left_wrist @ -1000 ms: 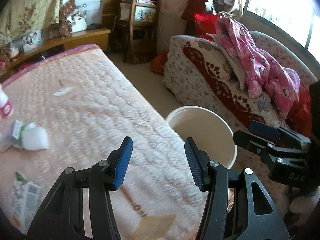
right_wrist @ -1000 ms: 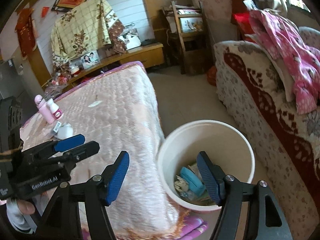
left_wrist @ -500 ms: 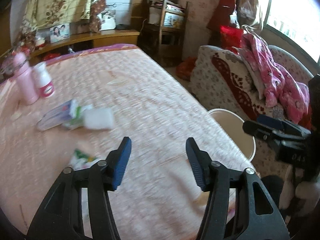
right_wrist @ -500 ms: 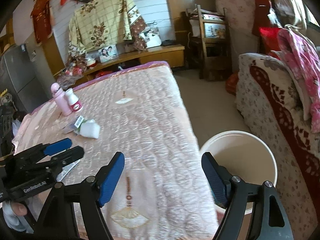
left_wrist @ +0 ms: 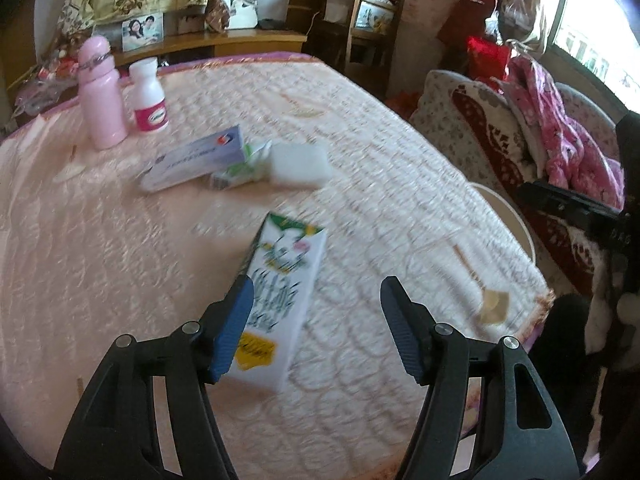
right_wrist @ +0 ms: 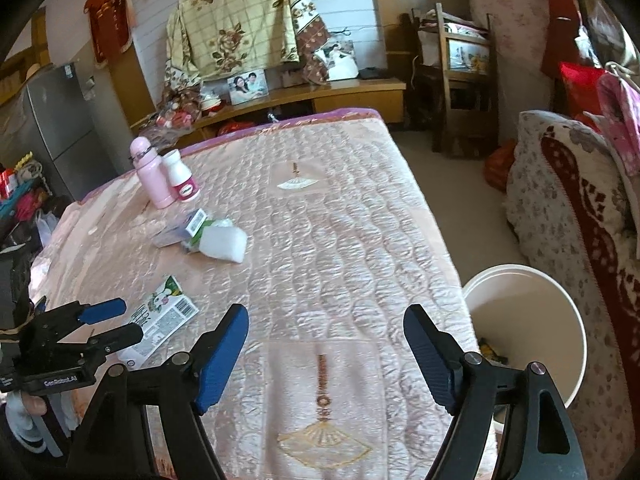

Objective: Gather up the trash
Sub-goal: 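Grasp the white milk carton with the left tool while the right tool grasps the white foam block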

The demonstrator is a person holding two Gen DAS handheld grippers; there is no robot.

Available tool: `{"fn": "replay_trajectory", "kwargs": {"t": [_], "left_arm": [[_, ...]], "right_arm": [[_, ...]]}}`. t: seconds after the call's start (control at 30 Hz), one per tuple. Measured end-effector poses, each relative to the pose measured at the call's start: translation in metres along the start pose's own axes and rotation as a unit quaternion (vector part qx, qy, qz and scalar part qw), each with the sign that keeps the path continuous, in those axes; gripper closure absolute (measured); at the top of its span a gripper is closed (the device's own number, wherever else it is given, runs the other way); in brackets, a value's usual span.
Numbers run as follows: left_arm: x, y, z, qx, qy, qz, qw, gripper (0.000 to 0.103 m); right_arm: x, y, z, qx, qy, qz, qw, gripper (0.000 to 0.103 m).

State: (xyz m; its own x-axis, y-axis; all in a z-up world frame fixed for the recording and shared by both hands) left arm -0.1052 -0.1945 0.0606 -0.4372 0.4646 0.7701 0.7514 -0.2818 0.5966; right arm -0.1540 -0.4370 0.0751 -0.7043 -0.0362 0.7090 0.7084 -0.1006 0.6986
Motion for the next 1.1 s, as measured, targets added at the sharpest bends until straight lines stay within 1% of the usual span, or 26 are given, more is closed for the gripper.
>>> {"fn": "replay_trajectory", "kwargs": {"t": [0.17,0.23,0.33,0.43,0.53,0.57,0.6,0.7,0.83,0.93,1.1], "left_arm": [[-0.010,-0.005,0.009,-0.004,0.020,0.011,0.9997,0.038],[-0.015,-0.004,0.010,-0.014,0.037,0.005,0.9992,0.037],[-0.025,-0.004,0.011,-0.013,0.036,0.015,0.9992,0.037],[-0.037,-0.002,0.011,-0.017,0.054,0.019,0.9982,0.037],[-0.046,0.001,0.020,0.006,0.052,0.030,0.9982,0.038],[-0.046,0.001,0.024,0.018,0.049,0.030,0.9982,0.040],[-0.045,0.002,0.030,0.034,0.045,0.026,0.9981,0.047],[-0.039,0.002,0.047,0.069,0.051,0.017,0.9962,0.047],[-0.026,0.004,0.073,0.109,0.067,-0.001,0.9918,0.047],[-0.021,0.007,0.084,0.122,0.075,-0.007,0.9896,0.047],[-0.027,0.010,0.084,0.116,0.090,-0.006,0.9892,0.047]], "right_arm": [[-0.008,-0.002,0.008,0.004,0.009,0.009,1.000,0.025],[-0.011,-0.002,0.012,0.005,0.013,0.014,1.000,0.025],[-0.016,-0.004,0.017,0.011,0.018,0.020,1.000,0.025],[-0.022,-0.004,0.024,0.015,0.025,0.026,0.999,0.025],[-0.032,-0.002,0.033,0.019,0.038,0.032,0.999,0.025],[-0.036,-0.001,0.036,0.021,0.043,0.035,0.998,0.025],[-0.041,0.000,0.040,0.022,0.049,0.039,0.998,0.025],[-0.063,0.006,0.054,0.026,0.072,0.050,0.996,0.025],[-0.095,0.019,0.071,0.032,0.081,0.063,0.994,0.025],[-0.123,0.032,0.085,0.030,0.086,0.068,0.993,0.025],[-0.165,0.052,0.107,0.027,0.074,0.078,0.994,0.025]]}}
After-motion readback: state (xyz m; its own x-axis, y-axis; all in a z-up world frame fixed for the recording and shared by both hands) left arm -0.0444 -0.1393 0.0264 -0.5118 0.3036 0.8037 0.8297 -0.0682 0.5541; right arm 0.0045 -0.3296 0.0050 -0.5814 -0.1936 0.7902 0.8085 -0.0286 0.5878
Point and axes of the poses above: each gripper's, at about its wrist camera, not at the fingertips, and x roughly against the way its jaws point, z to its left, y to its top, the point moved 2 cm from there along -x, roughly the way its jaws point, and after that the axes turned 5 degrees about x, right-handed, at the moved point
